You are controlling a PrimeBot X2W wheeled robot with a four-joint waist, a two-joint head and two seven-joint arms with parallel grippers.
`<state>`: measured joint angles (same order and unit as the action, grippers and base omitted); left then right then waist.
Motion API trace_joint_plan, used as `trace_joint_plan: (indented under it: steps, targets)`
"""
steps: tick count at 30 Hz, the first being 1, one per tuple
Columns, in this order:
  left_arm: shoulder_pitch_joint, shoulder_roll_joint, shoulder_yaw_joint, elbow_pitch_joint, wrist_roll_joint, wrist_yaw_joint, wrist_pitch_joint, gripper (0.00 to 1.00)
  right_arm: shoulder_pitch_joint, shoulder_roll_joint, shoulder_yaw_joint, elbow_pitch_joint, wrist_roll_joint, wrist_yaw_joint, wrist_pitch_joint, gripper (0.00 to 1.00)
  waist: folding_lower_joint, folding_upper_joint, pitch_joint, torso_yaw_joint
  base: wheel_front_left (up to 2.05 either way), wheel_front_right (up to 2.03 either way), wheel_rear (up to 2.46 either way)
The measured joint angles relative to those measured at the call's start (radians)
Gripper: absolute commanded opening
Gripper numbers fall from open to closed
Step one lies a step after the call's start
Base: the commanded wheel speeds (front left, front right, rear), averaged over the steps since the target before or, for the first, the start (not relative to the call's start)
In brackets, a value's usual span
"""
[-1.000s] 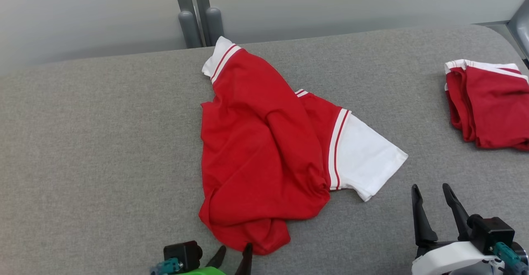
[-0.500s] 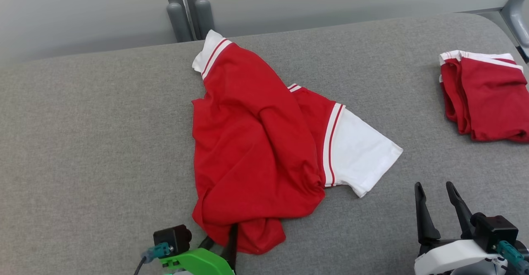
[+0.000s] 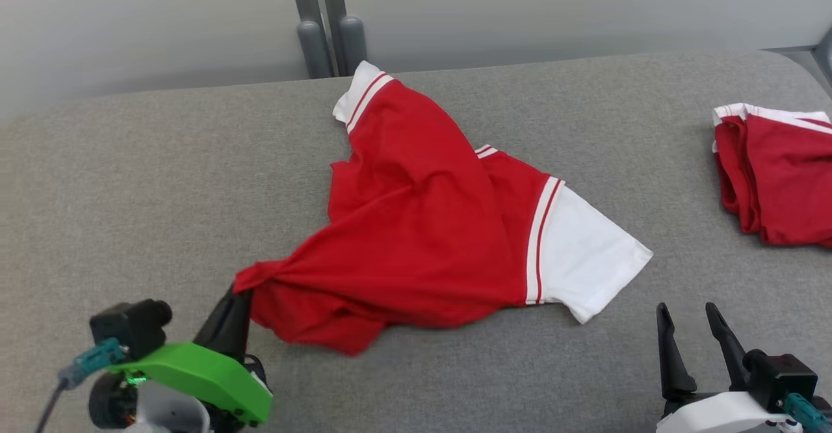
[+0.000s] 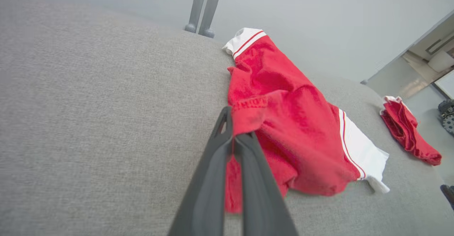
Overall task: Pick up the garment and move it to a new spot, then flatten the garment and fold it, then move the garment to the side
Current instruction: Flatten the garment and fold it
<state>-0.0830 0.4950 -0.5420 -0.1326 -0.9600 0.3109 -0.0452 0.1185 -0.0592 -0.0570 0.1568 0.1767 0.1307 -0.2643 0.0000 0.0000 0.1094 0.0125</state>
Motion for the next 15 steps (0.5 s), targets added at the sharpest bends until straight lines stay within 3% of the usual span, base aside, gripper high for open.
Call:
trace_joint_plan:
  steps: [6, 11, 15]
  targets:
    - [-0.001, 0.126, 0.035, -0.179, -0.017, 0.019, 0.112, 0.0, 0.001, 0.001, 0.005, 0.005, -0.001, 0.0, 0.0, 1.0, 0.0, 0.0, -0.018, 0.043, 0.0, 0.0, 0.0]
    - [0.008, 0.194, 0.01, -0.262, -0.044, -0.013, 0.204, 0.0, 0.001, 0.002, 0.015, 0.009, -0.002, 0.0, 0.0, 1.0, 0.0, 0.0, -0.034, 0.075, 0.0, 0.0, 0.0]
    - [0.053, 0.203, -0.001, -0.336, -0.092, -0.045, 0.217, 0.0, 0.001, 0.002, 0.011, 0.007, -0.002, 0.0, 0.0, 1.0, 0.0, 0.0, -0.037, 0.09, 0.0, 0.0, 0.0]
